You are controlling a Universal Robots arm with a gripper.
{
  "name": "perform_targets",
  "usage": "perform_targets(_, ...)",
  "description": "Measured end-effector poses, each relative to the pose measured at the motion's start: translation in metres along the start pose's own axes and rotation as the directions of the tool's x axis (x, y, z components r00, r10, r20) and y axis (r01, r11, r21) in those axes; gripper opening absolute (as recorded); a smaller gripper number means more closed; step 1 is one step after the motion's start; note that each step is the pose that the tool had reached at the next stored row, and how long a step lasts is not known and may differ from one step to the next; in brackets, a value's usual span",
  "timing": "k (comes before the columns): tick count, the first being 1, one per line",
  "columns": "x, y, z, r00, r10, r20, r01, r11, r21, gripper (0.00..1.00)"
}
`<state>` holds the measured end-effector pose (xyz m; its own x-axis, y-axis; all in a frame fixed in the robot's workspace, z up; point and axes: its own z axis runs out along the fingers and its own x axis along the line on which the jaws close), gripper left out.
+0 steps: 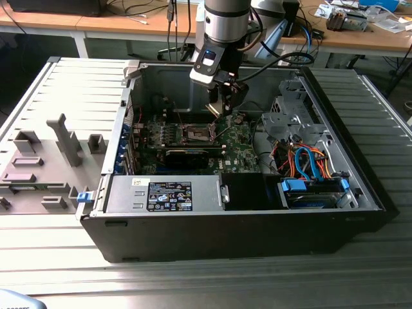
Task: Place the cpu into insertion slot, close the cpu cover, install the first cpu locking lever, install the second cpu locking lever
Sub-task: 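Place the cpu into insertion slot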
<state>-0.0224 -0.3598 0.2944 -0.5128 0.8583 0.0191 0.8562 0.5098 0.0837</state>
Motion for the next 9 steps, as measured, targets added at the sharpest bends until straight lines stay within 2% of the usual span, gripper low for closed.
perform_targets(9, 0.0000, 0.0000, 0.0000, 1.0000, 0.005, 0.0004, -0.005, 1.0000, -0.0001, 0.54)
